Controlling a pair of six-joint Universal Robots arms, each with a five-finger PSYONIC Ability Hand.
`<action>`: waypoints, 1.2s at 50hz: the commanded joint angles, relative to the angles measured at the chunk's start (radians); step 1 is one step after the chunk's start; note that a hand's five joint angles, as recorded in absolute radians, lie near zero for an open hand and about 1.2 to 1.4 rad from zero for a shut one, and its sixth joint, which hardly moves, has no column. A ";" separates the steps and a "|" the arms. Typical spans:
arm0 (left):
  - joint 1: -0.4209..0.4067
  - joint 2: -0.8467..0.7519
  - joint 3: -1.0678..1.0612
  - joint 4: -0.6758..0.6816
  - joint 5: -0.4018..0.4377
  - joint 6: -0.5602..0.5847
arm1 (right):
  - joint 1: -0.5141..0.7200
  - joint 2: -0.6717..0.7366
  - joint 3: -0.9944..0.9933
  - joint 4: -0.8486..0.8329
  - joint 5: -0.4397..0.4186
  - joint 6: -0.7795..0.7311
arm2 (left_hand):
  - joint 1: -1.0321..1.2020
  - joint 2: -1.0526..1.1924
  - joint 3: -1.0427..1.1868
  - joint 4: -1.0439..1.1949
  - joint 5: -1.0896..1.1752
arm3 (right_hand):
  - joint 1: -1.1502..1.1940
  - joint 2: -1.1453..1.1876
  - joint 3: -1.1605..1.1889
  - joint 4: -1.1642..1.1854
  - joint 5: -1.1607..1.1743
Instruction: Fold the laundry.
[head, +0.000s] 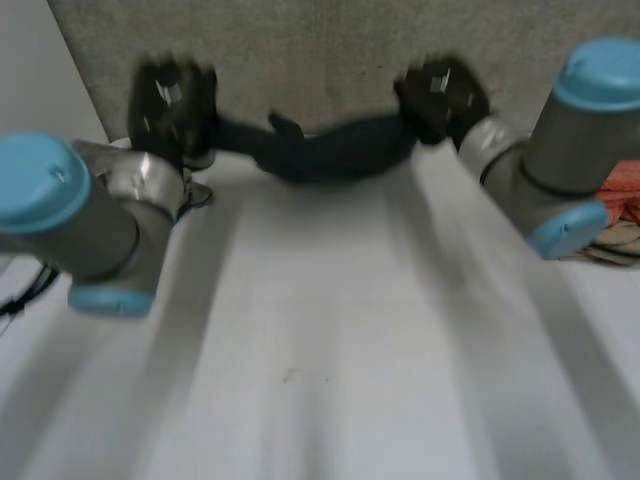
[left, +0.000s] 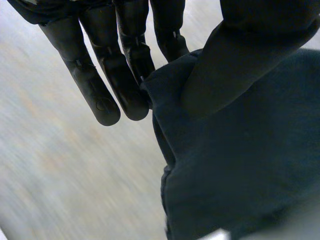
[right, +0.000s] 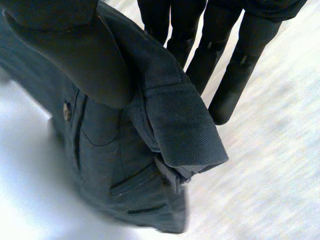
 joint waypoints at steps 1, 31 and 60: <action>-0.011 0.008 -0.224 -0.118 0.018 0.010 | -0.003 0.008 0.202 0.214 -0.007 -0.224 | 0.253 0.199 0.203 0.196 0.216 | 0.332 0.222 0.199 0.197 0.218; -0.100 0.346 -0.266 -0.173 0.015 -0.013 | -0.131 -0.377 0.810 0.104 0.002 0.274 | 0.253 0.199 0.203 0.196 0.216 | -0.598 -0.708 -0.731 -0.733 -0.712; -0.128 0.441 -0.327 -0.584 0.006 0.006 | 0.044 -0.403 0.847 -0.084 0.195 0.084 | 0.253 0.199 0.203 0.196 0.216 | 0.332 0.222 0.199 0.197 0.218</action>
